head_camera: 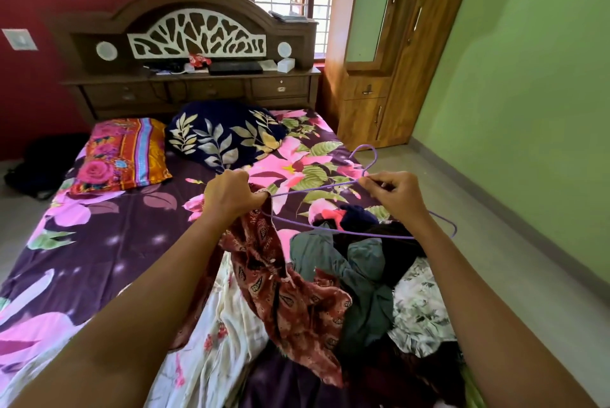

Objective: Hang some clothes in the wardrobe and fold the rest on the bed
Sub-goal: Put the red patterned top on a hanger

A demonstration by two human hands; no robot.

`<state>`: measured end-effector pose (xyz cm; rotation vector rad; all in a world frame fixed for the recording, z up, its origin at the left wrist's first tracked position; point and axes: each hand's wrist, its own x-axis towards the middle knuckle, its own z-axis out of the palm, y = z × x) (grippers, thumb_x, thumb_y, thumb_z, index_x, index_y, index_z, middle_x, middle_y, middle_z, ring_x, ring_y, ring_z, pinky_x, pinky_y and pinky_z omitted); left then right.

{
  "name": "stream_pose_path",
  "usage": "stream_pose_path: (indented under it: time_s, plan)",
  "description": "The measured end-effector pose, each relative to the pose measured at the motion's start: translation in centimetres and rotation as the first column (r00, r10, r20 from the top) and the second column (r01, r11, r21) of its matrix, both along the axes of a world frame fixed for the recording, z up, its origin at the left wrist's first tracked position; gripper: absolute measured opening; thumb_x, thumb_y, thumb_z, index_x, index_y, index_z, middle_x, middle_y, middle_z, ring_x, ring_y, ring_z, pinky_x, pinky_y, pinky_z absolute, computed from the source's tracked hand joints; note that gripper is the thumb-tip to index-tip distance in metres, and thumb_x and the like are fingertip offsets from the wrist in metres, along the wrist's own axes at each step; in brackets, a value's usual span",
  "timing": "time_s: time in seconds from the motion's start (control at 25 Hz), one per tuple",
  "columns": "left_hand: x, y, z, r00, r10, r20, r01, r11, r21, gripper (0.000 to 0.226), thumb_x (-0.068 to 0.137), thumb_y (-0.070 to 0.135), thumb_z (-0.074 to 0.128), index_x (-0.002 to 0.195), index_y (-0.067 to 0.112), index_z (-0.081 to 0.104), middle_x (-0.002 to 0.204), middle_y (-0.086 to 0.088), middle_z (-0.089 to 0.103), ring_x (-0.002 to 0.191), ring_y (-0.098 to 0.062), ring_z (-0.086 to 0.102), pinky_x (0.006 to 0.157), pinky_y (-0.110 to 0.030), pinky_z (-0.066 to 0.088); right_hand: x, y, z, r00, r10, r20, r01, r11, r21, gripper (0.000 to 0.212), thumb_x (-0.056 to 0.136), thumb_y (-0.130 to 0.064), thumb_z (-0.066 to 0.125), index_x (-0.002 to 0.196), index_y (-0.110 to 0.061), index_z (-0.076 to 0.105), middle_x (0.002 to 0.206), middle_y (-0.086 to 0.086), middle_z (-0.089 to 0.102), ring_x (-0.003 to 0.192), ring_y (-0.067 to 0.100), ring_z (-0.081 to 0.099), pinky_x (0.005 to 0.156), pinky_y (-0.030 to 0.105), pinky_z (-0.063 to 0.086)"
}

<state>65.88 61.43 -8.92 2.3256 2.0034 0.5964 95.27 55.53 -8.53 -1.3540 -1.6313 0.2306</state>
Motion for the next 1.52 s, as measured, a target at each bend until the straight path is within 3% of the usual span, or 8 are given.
stream_pose_path:
  time_s: [0.32,0.56,0.64,0.76,1.0,1.12,1.32,1.52]
  plan:
    - [2.6,-1.0,0.2,0.985,-0.154,0.084,0.15,0.988,0.049,0.036,0.091,0.029,0.051,0.067,0.002,0.057,0.08,-0.013,0.06,0.062,-0.024,0.048,0.056,-0.028,0.029,-4.3,0.7,-2.5,0.999,-0.007,-0.033,0.007,1.0,0.021,0.016,0.082,-0.017,0.073,0.083,-0.001,0.076,0.068,0.01,0.071,0.057,0.005,0.059,0.052,0.006,0.039]
    - [2.3,0.3,0.3,0.969,-0.182,-0.169,0.213,0.957,0.196,0.033,0.098,0.028,0.04,0.111,0.009,0.063,0.111,-0.013,0.055,0.103,-0.027,0.051,0.085,-0.043,0.037,-4.3,0.7,-1.8,0.99,-0.094,-0.104,0.101,0.993,0.066,0.016,0.082,-0.012,0.073,0.076,0.003,0.074,0.051,-0.015,0.058,0.048,-0.006,0.052,0.047,0.004,0.032]
    - [1.9,1.1,0.6,0.975,-0.154,-0.16,0.191,0.949,0.251,0.022,0.096,0.013,0.047,0.101,0.001,0.065,0.1,-0.017,0.055,0.087,-0.029,0.056,0.073,-0.039,0.042,-4.4,0.7,-1.9,0.983,-0.079,-0.164,0.09,0.994,0.059,0.018,0.084,-0.011,0.071,0.073,0.003,0.073,0.049,-0.02,0.054,0.047,-0.005,0.052,0.047,0.005,0.032]
    - [3.3,0.9,1.3,0.94,-0.335,-0.071,0.339,0.884,0.32,0.013,0.087,-0.002,0.056,0.082,-0.006,0.068,0.08,-0.017,0.061,0.07,-0.03,0.06,0.06,-0.03,0.038,-6.1,0.9,-2.2,0.986,-0.075,-0.152,0.085,0.994,0.063,0.026,0.085,-0.021,0.07,0.069,0.0,0.072,0.055,0.005,0.065,0.047,0.007,0.053,0.048,0.021,0.039]
    - [6.1,0.5,3.2,0.774,-0.622,0.12,0.589,0.776,0.225,0.044,0.085,0.037,0.039,0.099,0.005,0.066,0.092,-0.007,0.059,0.08,-0.019,0.052,0.073,-0.032,0.042,-8.4,2.2,-1.0,0.96,-0.091,-0.264,0.105,0.994,0.041,0.026,0.083,-0.02,0.072,0.067,0.0,0.07,0.057,0.006,0.064,0.05,0.021,0.055,0.051,0.03,0.042]
    - [5.0,1.6,2.6,0.755,-0.655,-0.01,0.645,0.741,0.187,0.052,0.091,0.046,0.029,0.103,0.007,0.063,0.088,-0.007,0.06,0.078,-0.02,0.052,0.072,-0.035,0.041,-7.2,2.6,-0.3,0.974,-0.058,-0.219,0.069,0.997,0.043,0.021,0.082,-0.019,0.073,0.073,0.001,0.073,0.062,0.006,0.067,0.055,0.018,0.059,0.054,0.028,0.044]
    - [4.2,1.8,0.7,0.798,-0.589,0.127,0.502,0.767,0.4,0.039,0.096,0.035,0.037,0.084,0.005,0.059,0.073,-0.005,0.053,0.066,-0.02,0.046,0.064,-0.031,0.033,-6.0,2.6,-0.1,0.992,0.03,-0.121,-0.023,0.998,0.057,0.014,0.084,-0.017,0.071,0.087,-0.003,0.072,0.077,0.003,0.068,0.069,0.012,0.062,0.063,0.02,0.049]
    - [2.6,2.3,1.9,0.889,-0.39,0.241,0.274,0.873,0.403,0.038,0.093,0.034,0.041,0.087,0.004,0.063,0.075,0.001,0.05,0.073,-0.022,0.049,0.069,-0.032,0.029,-4.7,1.2,-3.2,0.99,-0.115,-0.078,0.127,0.977,0.174,0.034,0.088,-0.022,0.062,0.058,-0.014,0.05,0.049,-0.013,0.044,0.045,0.0,0.041,0.049,0.012,0.03]
